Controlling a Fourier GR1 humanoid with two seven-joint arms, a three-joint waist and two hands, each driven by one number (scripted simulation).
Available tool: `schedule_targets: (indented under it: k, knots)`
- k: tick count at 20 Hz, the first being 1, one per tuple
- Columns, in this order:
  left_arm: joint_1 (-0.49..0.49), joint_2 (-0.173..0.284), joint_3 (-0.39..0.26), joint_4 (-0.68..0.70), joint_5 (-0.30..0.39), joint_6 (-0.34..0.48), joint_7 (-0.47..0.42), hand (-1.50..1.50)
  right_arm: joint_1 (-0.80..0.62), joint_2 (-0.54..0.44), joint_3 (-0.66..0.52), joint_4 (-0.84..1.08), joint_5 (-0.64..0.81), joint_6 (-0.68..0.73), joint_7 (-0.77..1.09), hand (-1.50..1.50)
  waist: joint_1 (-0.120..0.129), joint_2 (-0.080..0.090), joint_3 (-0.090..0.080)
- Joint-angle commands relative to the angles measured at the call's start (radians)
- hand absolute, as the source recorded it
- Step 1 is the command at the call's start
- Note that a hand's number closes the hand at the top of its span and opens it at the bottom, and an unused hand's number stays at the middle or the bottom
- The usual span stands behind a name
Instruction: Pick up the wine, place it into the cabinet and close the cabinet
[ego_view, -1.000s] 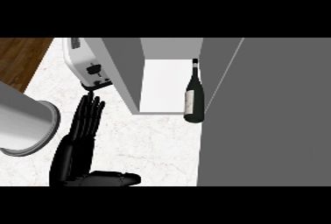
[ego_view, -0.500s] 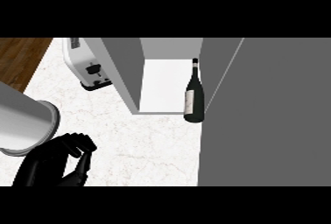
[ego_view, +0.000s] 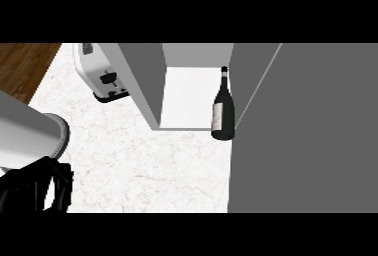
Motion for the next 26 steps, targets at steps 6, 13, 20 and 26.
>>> schedule_targets:
  k: [6,13,20,26]
  knots:
    - [0.036,0.020,0.081,0.020,0.036,-0.102,-0.014,1.50,-0.219,0.054,0.176,-0.091,-0.130,-0.075,0.238,1.50,0.010,0.002,0.000]
    - [0.070,0.034,0.137,0.034,0.072,-0.181,-0.013,1.50,-0.459,0.236,0.333,-0.041,-0.027,-0.224,0.401,1.50,0.010,-0.002,-0.001]
    - [0.120,0.017,0.159,-0.003,0.071,-0.206,-0.005,1.50,-0.796,0.342,0.361,0.198,0.002,-0.425,0.431,1.50,0.018,-0.002,0.000]
    - [0.133,0.004,0.218,0.000,0.054,-0.246,0.010,1.50,-1.034,0.345,0.330,0.339,-0.101,-0.603,0.415,1.50,0.010,-0.002,0.001]
